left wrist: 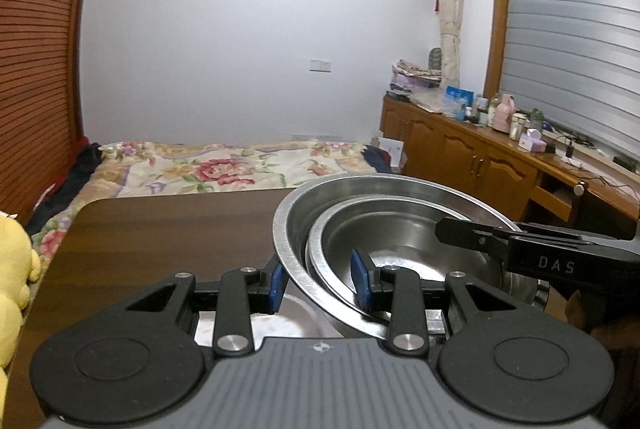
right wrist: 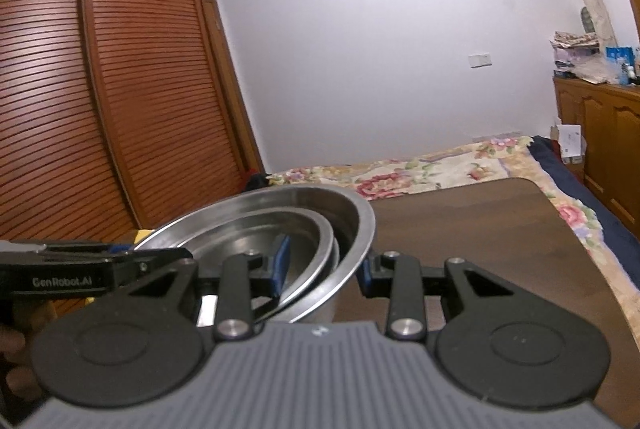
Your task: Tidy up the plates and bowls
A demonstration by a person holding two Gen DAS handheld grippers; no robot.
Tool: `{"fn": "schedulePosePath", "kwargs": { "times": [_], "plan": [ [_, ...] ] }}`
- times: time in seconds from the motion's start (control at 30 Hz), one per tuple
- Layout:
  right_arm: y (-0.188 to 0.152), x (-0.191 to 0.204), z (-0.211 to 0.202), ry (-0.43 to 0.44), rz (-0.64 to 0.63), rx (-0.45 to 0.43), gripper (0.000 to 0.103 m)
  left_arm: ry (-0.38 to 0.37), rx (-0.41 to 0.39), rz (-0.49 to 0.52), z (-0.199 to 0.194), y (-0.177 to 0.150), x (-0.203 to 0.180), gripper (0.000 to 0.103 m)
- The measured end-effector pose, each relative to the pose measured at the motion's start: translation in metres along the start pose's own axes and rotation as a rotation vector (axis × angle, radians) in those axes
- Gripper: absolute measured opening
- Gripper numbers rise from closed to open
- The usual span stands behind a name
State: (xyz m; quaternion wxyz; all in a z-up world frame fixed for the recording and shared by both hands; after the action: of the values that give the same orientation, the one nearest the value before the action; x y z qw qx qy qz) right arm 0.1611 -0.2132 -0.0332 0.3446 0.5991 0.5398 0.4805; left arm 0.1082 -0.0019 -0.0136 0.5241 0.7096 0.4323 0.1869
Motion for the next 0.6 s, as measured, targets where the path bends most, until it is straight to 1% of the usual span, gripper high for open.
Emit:
{"fn": "schedulePosePath", "kwargs": {
  "times": [0.23, 0.6],
  "plan": [
    [-0.003, 0.024, 0.007, 0.043, -0.025, 0.018, 0.036, 0.028, 0.006, -0.052, -0.018, -0.016, 0.028, 0.037],
    [-0.024, 0.063, 0.022, 0.106, -0.085, 0.085, 0.036, 0.083, 0.04, -0.103, -0.033, -0.04, 0.064, 0.037]
  ]
}}
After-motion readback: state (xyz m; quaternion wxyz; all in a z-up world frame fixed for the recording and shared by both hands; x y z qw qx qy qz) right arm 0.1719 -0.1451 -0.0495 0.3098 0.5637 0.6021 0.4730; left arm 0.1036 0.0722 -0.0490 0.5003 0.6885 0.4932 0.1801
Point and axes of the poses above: each gripper's, at about its wrist camera, not at the fingertips, and z roughly the way its jaws point, x to its left, y to its top, the point moved 4 cm from there along z, roughly the way its jaws point, and after that the axes turned 14 degrees about -y, right-handed, at the moved point
